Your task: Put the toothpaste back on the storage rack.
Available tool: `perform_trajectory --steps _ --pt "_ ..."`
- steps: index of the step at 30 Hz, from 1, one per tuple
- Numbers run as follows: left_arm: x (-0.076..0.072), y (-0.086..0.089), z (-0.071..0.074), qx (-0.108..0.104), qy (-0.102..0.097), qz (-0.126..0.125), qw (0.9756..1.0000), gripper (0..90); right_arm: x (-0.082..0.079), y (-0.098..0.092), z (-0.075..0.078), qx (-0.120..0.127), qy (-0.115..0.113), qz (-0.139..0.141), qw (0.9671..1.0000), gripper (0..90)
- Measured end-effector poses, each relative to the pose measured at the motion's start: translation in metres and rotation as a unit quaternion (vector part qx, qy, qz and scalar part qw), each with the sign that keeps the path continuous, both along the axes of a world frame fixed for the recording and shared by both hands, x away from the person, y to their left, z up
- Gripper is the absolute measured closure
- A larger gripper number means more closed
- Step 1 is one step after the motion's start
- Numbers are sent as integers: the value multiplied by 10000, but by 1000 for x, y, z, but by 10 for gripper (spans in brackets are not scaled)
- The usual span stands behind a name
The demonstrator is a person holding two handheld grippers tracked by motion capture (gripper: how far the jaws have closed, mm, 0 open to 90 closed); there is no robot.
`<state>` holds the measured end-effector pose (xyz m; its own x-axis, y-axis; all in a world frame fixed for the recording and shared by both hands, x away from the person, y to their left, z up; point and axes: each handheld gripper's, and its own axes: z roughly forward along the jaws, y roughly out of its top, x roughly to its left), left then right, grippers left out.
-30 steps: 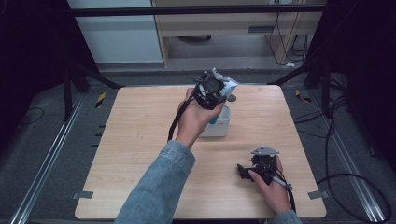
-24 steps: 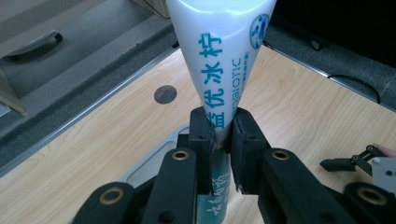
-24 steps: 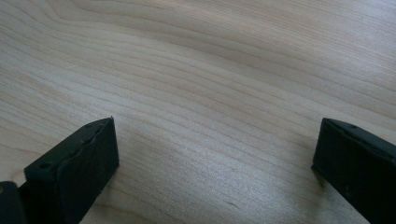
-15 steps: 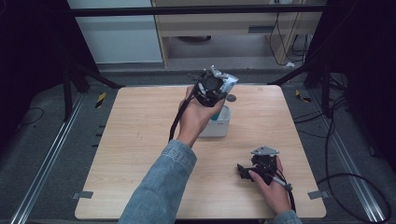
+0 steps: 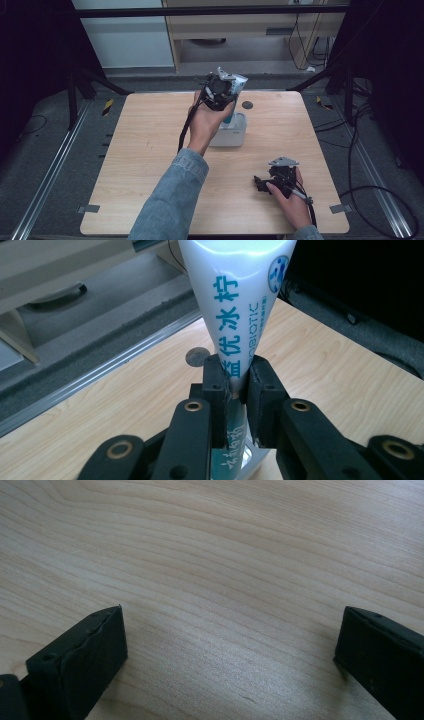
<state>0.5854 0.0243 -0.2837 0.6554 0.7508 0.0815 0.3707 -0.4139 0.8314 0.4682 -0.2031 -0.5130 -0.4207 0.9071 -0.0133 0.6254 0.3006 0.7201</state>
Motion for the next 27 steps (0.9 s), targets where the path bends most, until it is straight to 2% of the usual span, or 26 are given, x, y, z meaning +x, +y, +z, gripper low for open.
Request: perform_trajectory --steps 5,9,12,15,21,23,27 --pt "4 6 -5 -102 39 115 9999 799 0 0 0 -3 -3 1 10000 4" --pt "4 11 -6 -280 -19 145 9995 799 0 0 0 -5 -9 5 10000 4" --pt "3 12 -5 -276 -116 146 9994 799 0 0 0 -3 -5 2 10000 4" --pt "3 14 -6 -363 -167 172 9991 799 0 0 0 -6 -6 4 10000 4" --pt "6 20 -9 -483 -173 234 9984 799 0 0 0 -5 -2 1 10000 4" --pt "6 21 -12 -580 -210 257 9978 799 0 0 0 -5 -3 4 10000 4" --pt "8 20 -15 -573 -189 239 9979 799 0 0 0 -8 -4 7 10000 4"
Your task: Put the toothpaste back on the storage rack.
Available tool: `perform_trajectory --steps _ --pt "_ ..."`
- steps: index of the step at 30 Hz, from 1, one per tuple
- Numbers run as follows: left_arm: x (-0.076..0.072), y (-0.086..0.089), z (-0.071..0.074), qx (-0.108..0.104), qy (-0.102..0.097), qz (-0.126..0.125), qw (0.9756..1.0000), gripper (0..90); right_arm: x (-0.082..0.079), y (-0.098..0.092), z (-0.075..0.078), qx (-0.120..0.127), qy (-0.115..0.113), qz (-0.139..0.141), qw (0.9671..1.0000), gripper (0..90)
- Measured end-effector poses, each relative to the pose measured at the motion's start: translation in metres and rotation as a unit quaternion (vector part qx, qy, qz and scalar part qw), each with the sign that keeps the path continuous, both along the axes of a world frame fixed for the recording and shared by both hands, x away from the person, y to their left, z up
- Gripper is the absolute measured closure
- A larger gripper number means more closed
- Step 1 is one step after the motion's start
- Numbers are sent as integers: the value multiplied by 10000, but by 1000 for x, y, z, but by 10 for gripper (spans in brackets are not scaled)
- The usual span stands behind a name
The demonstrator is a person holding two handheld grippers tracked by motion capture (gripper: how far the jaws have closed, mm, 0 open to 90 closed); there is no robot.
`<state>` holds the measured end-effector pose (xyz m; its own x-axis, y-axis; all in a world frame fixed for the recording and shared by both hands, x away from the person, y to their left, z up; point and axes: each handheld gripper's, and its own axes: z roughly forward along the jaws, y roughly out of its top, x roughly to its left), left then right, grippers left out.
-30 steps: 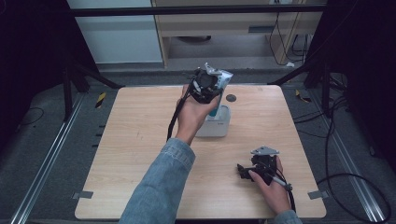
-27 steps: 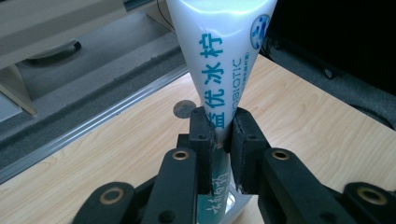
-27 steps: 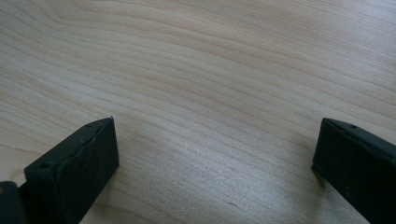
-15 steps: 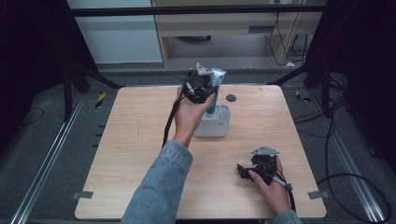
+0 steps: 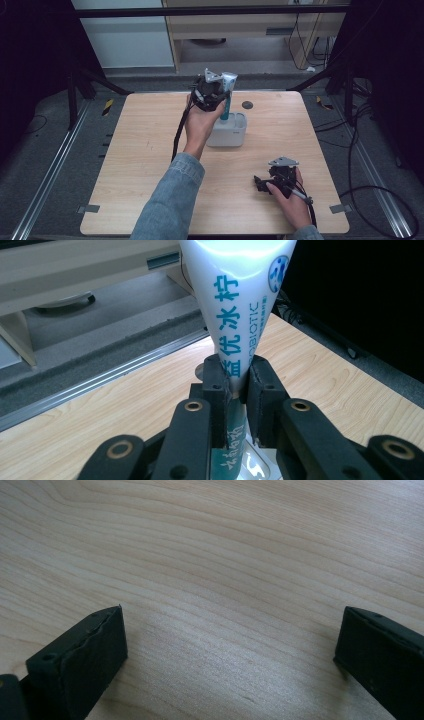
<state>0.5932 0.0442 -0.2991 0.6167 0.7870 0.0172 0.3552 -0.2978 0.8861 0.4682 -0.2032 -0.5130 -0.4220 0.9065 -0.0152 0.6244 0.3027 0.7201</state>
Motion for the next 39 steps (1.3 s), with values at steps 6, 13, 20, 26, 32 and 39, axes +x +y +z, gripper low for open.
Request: perform_trajectory --steps 6,13,20,26,32,39 --pt "2 -1 -6 32 -32 -5 10000 800 0 0 0 37 3 -24 10000 4" --pt "3 2 -13 25 -20 0 10000 800 0 0 0 -6 6 -3 10000 4" --pt "6 3 -26 76 54 18 10000 800 0 1 0 53 19 -29 10000 4" --pt "8 2 -36 83 134 10 9999 799 0 1 0 47 12 -27 10000 4" --pt "10 2 -43 158 163 10 9997 799 0 1 0 46 12 -26 10000 4" --pt "12 0 -50 215 232 -6 9995 799 0 0 0 30 -1 -20 10000 4"
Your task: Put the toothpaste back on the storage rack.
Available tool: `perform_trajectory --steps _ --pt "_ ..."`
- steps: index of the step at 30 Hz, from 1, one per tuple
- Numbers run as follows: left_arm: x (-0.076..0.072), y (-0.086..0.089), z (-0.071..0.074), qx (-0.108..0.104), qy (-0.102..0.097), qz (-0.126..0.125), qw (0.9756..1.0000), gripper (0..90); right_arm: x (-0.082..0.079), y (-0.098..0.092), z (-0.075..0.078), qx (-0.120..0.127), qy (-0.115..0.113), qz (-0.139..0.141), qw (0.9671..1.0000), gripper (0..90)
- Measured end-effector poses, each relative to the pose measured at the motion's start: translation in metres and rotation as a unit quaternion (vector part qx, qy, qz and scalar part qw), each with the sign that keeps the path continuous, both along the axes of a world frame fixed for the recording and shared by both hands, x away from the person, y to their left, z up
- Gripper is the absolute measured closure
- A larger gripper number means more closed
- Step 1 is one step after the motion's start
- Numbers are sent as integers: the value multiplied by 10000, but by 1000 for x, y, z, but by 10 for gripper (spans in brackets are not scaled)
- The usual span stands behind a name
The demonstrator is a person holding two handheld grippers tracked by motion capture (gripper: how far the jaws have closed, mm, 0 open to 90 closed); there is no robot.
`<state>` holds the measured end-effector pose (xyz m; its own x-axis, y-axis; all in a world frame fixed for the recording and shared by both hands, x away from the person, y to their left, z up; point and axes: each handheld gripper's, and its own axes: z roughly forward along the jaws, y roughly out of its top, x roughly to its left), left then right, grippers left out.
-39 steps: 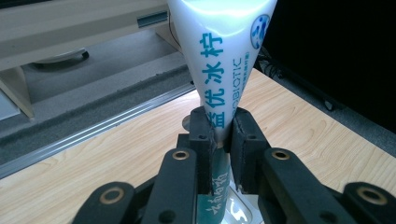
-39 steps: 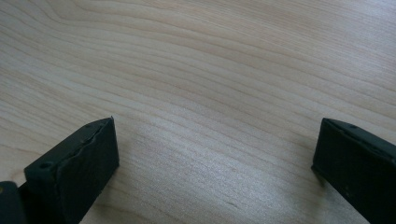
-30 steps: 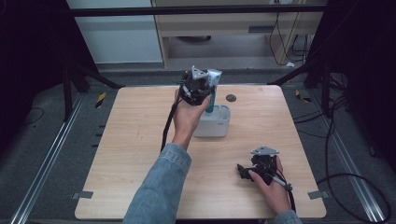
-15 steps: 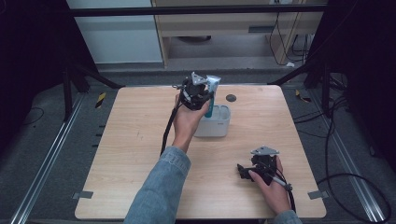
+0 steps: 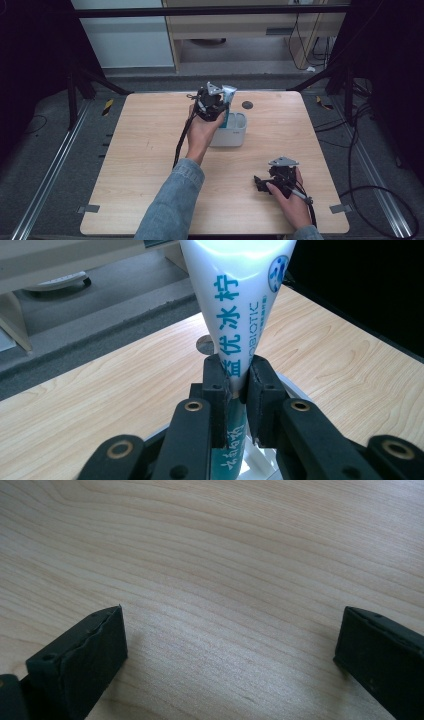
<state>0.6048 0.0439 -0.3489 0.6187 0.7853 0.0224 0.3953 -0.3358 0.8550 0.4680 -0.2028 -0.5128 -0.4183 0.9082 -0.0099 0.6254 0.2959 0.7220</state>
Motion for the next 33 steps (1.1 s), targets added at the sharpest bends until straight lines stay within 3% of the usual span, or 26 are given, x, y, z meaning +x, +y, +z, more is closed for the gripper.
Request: perform_trajectory --steps 14,27,33 --pt "1 -3 -20 118 151 -36 9998 799 0 0 0 17 7 -3 10000 4" --pt "-2 -5 -23 196 167 -67 9996 799 0 0 0 14 5 -4 10000 4" --pt "-6 -8 -23 363 120 -98 9992 799 0 0 0 15 6 -2 10000 4"
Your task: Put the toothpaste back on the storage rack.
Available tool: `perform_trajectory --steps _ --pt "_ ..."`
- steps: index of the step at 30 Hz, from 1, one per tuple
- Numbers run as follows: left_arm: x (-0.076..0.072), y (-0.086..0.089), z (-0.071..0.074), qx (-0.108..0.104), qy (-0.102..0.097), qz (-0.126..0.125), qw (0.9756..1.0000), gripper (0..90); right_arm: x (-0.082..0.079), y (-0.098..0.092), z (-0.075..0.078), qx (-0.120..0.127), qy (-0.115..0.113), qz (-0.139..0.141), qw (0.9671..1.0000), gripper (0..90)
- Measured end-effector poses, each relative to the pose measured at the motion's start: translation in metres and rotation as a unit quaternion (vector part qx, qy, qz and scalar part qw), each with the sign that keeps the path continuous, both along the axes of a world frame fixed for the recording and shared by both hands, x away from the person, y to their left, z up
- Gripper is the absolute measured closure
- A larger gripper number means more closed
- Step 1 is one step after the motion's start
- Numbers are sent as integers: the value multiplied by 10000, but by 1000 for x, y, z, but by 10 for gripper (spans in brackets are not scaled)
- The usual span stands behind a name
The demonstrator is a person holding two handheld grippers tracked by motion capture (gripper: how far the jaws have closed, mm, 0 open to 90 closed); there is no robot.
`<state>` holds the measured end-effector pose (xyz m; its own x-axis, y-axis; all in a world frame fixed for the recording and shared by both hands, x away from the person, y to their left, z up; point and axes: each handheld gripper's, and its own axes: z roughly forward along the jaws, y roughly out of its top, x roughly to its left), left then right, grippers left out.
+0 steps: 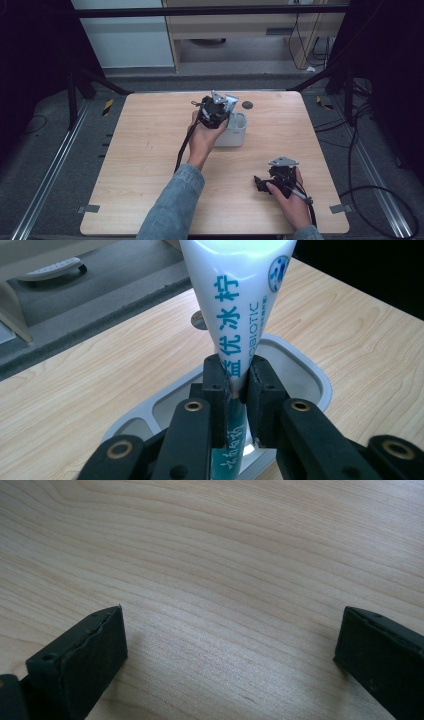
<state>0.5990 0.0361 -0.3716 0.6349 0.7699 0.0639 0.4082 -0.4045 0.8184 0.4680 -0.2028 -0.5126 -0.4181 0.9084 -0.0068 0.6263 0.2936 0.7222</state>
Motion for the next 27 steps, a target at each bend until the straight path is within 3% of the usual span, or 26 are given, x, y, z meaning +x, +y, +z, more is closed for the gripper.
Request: perform_trajectory --steps 22,27 --pt "5 -4 -10 179 203 -5 9996 798 0 0 0 3 3 -6 10000 4" --pt "8 -5 -16 110 328 32 9994 798 0 0 0 8 7 -10 10000 4"
